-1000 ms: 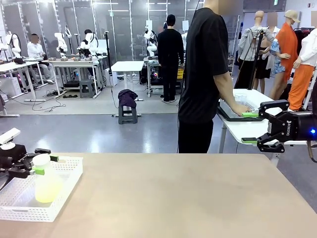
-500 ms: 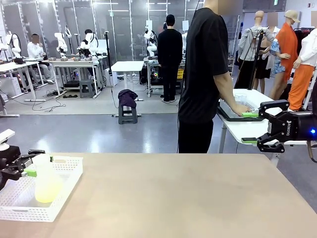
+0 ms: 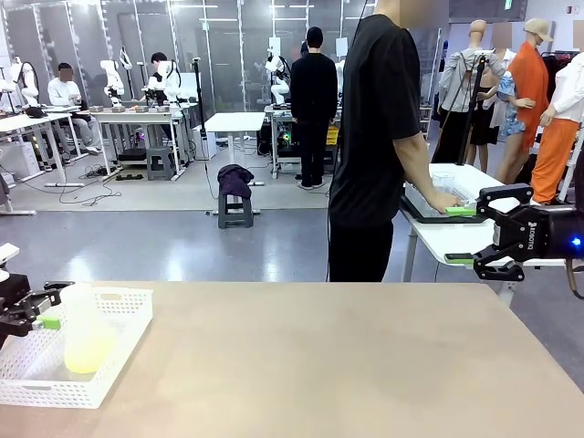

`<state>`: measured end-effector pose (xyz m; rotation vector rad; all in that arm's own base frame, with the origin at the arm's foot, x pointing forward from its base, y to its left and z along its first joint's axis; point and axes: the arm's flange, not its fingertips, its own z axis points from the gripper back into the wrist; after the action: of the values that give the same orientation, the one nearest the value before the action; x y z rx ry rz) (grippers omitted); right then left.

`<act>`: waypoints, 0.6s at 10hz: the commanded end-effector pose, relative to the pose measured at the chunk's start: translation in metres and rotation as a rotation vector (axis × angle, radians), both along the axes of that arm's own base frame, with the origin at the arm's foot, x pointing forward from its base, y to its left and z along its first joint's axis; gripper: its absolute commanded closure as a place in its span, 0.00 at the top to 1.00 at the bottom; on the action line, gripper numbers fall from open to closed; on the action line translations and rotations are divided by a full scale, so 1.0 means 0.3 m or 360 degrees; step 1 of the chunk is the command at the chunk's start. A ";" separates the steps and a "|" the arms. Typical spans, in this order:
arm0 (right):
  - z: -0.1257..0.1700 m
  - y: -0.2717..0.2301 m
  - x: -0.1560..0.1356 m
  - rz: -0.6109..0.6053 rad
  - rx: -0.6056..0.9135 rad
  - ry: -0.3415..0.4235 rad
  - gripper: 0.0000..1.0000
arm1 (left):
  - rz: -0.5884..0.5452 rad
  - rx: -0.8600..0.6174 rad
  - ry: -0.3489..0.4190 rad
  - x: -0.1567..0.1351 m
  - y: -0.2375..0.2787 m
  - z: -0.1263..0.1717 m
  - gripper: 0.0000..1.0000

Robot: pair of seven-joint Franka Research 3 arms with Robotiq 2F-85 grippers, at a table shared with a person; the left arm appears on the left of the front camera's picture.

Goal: Prepare the solutions needed for the experiment.
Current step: When the human places the Big flask in the center of the table, pick up the Big flask and place it in the left Organizing basket.

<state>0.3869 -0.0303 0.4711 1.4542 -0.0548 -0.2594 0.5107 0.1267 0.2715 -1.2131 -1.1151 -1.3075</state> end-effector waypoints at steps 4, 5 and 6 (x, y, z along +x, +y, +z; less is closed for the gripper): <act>0.002 -0.002 -0.003 0.0010 0.0005 0.0001 0.77 | -0.0007 -0.0001 -0.0003 0.003 -0.007 0.001 1.00; 0.002 -0.002 -0.003 0.0010 0.0005 0.0001 0.77 | 0.0039 0.0008 0.0026 -0.012 0.023 0.017 1.00; 0.002 -0.002 -0.003 0.0010 0.0005 0.0001 0.77 | 0.0091 0.0021 0.0072 -0.038 0.076 0.036 1.00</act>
<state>0.3869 -0.0303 0.4711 1.4542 -0.0548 -0.2593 0.5080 0.1377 0.2726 -1.1993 -1.1106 -1.2844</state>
